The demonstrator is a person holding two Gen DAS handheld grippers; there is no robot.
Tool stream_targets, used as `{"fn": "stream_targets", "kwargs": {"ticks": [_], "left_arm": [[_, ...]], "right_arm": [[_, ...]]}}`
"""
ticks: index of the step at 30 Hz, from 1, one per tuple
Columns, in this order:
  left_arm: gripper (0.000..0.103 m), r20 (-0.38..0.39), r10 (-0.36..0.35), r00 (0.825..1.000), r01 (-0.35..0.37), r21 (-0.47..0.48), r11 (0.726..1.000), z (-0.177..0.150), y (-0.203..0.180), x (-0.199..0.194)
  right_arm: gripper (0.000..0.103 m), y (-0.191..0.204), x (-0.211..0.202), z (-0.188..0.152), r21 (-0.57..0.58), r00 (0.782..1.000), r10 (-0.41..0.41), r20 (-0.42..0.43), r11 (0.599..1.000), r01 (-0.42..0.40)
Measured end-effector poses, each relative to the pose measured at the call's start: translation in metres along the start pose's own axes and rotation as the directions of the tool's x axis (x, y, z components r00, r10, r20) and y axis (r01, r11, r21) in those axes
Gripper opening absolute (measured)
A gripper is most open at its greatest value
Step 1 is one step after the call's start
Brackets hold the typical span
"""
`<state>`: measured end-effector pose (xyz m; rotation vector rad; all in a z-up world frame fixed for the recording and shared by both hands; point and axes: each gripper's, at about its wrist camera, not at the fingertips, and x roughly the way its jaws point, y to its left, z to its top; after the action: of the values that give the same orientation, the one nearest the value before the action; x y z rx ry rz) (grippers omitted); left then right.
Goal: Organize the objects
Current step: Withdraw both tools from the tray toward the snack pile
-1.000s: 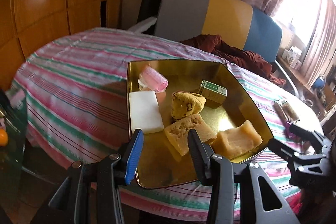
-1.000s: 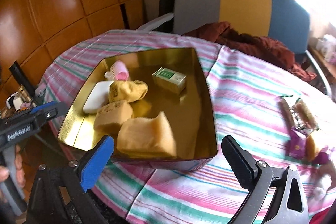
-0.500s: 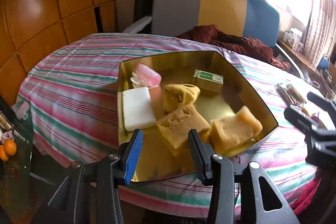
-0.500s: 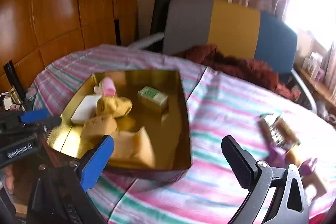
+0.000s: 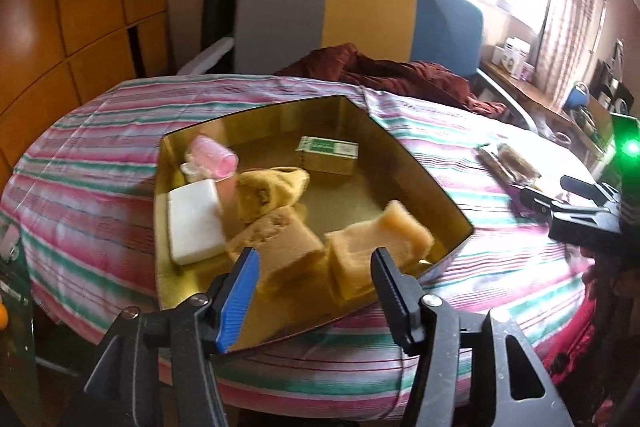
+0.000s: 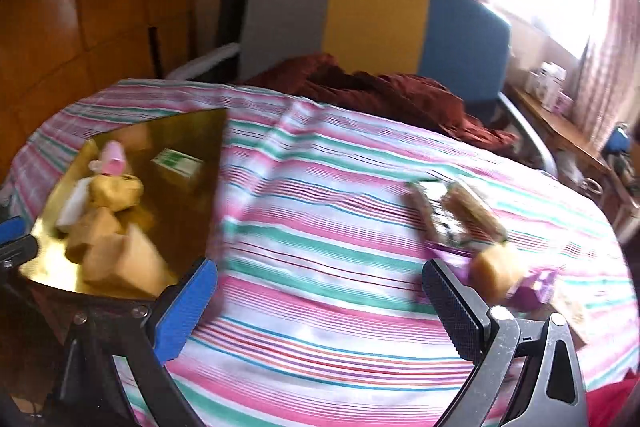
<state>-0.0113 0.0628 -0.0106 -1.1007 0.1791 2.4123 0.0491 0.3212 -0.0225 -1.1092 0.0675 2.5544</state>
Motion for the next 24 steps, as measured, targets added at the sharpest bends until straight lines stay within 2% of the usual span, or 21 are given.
{"fn": "stream_targets", "kwargs": {"ticks": [8, 15, 20, 24], "left_arm": [[0.064, -0.037, -0.100, 0.994, 0.103, 0.077, 0.992, 0.017, -0.041, 0.006], [0.064, -0.065, -0.166, 0.984, 0.175, 0.154, 0.972, 0.036, -0.091, 0.015], [0.064, -0.119, -0.217, 0.969, 0.238, 0.212, 0.948, 0.058, -0.137, 0.034], [0.064, -0.186, -0.263, 0.947, 0.298, 0.203, 0.933, 0.077, -0.174, 0.064]], "right_arm": [[0.103, -0.107, 0.002, 0.002, 0.170, 0.993, -0.110, -0.041, 0.979, 0.116], [0.103, -0.202, 0.003, -0.004, 0.356, 0.969, -0.247, -0.023, 0.903, 0.238], [0.103, -0.249, 0.002, -0.022, 0.570, 0.976, -0.218, -0.028, 0.798, 0.195], [0.103, -0.253, -0.005, -0.025, 0.598, 0.980, -0.201, -0.001, 0.785, 0.161]]}}
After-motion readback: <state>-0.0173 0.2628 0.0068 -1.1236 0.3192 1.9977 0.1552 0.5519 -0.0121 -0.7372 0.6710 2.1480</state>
